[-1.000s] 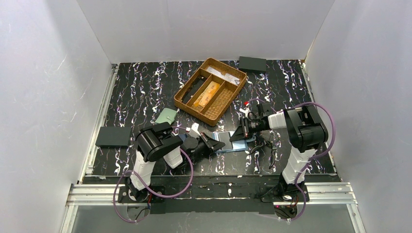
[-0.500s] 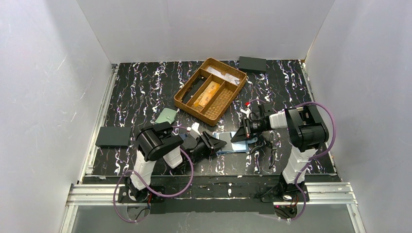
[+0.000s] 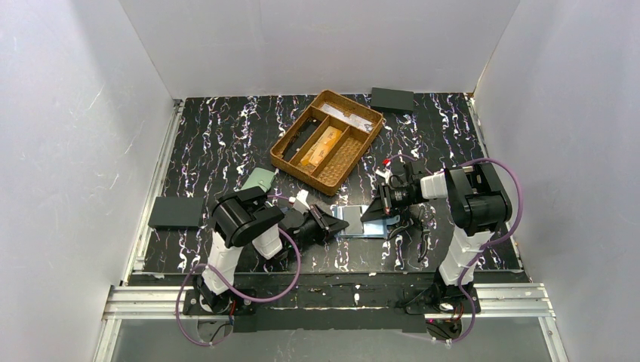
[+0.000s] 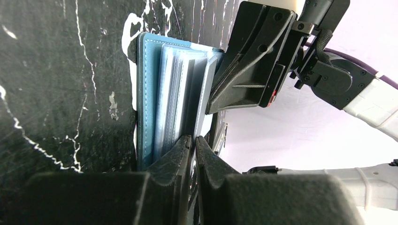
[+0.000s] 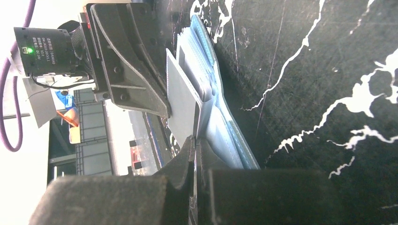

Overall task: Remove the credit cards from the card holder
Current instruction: Remove the credit card from the card holder.

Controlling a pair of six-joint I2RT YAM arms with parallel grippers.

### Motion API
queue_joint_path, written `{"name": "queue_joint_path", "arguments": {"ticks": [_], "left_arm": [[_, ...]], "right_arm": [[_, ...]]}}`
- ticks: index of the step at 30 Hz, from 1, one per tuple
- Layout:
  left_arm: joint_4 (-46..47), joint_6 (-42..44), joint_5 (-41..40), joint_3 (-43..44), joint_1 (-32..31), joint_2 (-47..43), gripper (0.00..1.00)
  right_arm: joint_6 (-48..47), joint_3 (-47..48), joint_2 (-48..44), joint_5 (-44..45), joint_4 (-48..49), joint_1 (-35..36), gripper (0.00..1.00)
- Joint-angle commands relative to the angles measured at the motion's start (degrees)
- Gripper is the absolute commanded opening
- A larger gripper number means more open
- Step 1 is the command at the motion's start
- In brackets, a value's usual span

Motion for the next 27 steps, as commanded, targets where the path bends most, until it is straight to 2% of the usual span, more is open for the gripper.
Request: {"name": "queue_joint_path", "arguments": {"ticks": [1, 4, 13, 17, 27], "left_arm": [[-3.5, 1.2, 0.1, -0.3, 0.7, 1.5, 0.05], [-3.4, 1.3, 0.6, -0.2, 0.9, 1.5, 0.00], [-3.1, 1.6, 1.2, -1.2, 1.5, 0.9, 0.00], [-3.0, 1.7, 2.1, -1.4, 1.7, 0.6, 0.06], [-2.9, 1.7, 2.6, -2.6, 2.5, -0.4, 0.02]], "right_arm": [[-2.4, 1.6, -0.5, -0.1, -1.8, -1.0, 0.01], [-2.6, 1.6, -0.5, 0.1, -2.1, -1.2, 0.01], [-3.7, 2.0, -0.4, 1.0, -3.4, -1.9, 0.01], [-4.5, 2.2, -0.2, 0.9, -4.2, -1.9, 0.01], [-6.7, 3.1, -0.4, 2.5, -7.3, -2.4, 0.01]]}}
